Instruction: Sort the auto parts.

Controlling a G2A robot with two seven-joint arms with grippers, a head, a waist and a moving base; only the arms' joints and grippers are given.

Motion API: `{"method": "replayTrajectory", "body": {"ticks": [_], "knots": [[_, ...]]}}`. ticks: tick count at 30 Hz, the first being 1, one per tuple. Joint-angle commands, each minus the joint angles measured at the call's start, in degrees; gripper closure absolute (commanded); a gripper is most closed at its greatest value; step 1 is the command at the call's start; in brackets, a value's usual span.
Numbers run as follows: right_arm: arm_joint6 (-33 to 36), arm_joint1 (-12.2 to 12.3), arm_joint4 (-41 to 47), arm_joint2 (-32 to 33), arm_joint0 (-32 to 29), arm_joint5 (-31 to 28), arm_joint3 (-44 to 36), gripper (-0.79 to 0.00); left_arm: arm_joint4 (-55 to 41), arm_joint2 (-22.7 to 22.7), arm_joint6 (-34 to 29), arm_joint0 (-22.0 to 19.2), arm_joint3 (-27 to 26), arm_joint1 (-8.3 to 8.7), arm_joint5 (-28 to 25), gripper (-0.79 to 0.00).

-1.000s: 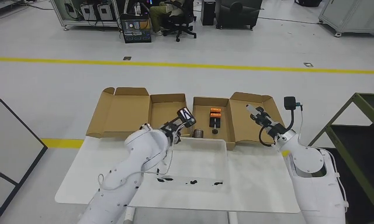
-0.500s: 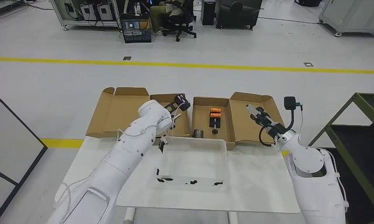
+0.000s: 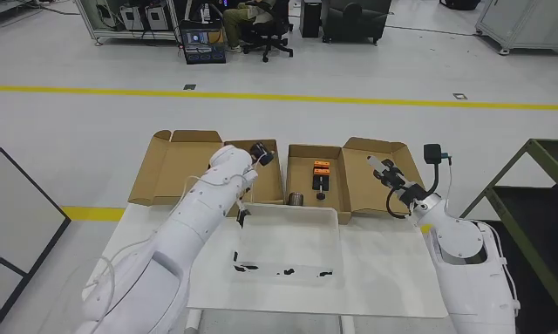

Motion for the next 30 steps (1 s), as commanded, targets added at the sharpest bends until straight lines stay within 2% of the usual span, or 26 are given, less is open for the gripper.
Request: {"method": "replayTrajectory", "body": {"ticks": [1,2,3,7,12,14,17,20,22,26,28,30], "knots": [[0.0,0.0,0.0,0.0,0.0,0.0,0.0,-0.785,0.1,0.3,0.5,-0.4,1.4,-0.45,0.2,-0.57],[0.0,0.0,0.0,0.0,0.0,0.0,0.0,-0.785,0.1,0.5,0.5,-0.6,2.1,-0.68,0.3,-0.711],[0.0,0.0,0.0,0.0,0.0,0.0,0.0,-0.785,0.1,0.6,0.8,-0.8,2.6,-0.88,0.4,-0.785],[0.0,0.0,0.0,0.0,0.0,0.0,0.0,-0.785,1.2,1.1,2.5,-1.7,3.3,-1.46,1.5,-0.785],[0.0,0.0,0.0,0.0,0.0,0.0,0.0,-0.785,5.3,2.3,7.7,-1.4,-0.4,-1.64,5.7,-0.785],[0.0,0.0,0.0,0.0,0.0,0.0,0.0,-0.785,5.7,1.5,11.0,-0.9,-3.2,-1.17,7.6,-0.785],[0.0,0.0,0.0,0.0,0.0,0.0,0.0,-0.785,4.6,-1.6,15.1,1.0,-8.7,0.49,8.9,-0.785],[0.0,0.0,0.0,0.0,0.0,0.0,0.0,-0.785,3.4,-6.7,17.1,5.3,-17.6,3.35,7.8,-0.785],[0.0,0.0,0.0,0.0,0.0,0.0,0.0,-0.785,3.6,-11.3,16.6,10.1,-26.0,5.79,6.5,-0.785],[0.0,0.0,0.0,0.0,0.0,0.0,0.0,-0.785,6.9,-21.9,14.3,24.6,-48.0,10.42,4.4,-0.785],[0.0,0.0,0.0,0.0,0.0,0.0,0.0,-0.785,6.2,-27.2,15.1,33.0,-59.2,12.02,2.0,-0.785],[0.0,0.0,0.0,0.0,0.0,0.0,0.0,-0.785,5.3,-31.2,17.4,40.3,-67.9,13.12,-0.5,-0.785]]}}
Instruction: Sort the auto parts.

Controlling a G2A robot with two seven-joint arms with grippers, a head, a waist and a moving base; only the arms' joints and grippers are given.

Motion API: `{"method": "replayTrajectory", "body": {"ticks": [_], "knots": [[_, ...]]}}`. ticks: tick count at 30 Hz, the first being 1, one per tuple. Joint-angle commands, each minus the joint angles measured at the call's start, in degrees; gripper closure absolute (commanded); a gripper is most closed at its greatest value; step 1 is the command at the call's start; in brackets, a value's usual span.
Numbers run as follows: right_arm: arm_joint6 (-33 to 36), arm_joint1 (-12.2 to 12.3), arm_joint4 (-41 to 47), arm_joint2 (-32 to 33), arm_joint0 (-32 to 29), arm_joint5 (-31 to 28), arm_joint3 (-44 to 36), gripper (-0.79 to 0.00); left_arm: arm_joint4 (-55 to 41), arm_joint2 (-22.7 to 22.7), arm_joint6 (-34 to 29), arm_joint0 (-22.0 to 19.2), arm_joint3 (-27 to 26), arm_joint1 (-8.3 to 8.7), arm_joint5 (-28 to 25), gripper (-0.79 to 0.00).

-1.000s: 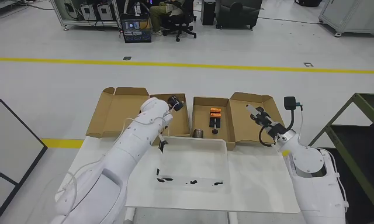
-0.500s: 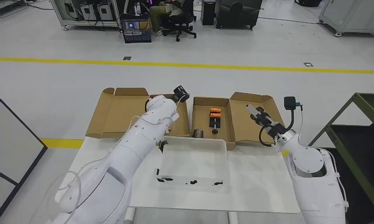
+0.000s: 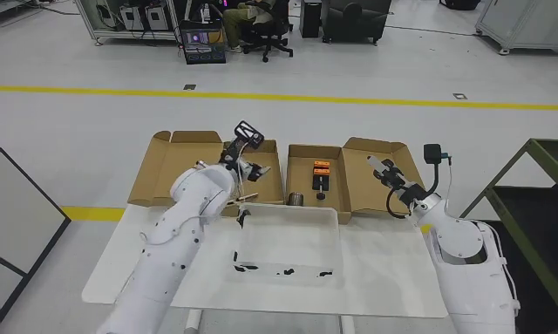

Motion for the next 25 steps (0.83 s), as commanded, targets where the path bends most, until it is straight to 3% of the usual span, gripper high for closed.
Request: {"method": "replayTrajectory", "body": {"ticks": [1,6,25], "knots": [[0.0,0.0,0.0,0.0,0.0,0.0,0.0,-0.785,-0.7,-3.8,2.9,8.7,-10.2,0.93,-3.3,-0.785],[0.0,0.0,0.0,0.0,0.0,0.0,0.0,-0.784,-0.5,-4.4,3.4,11.1,-12.4,1.1,-3.8,-0.785],[0.0,0.0,0.0,0.0,0.0,0.0,0.0,-0.784,-0.5,-4.2,3.3,9.7,-11.2,1.07,-3.6,-0.785]]}}
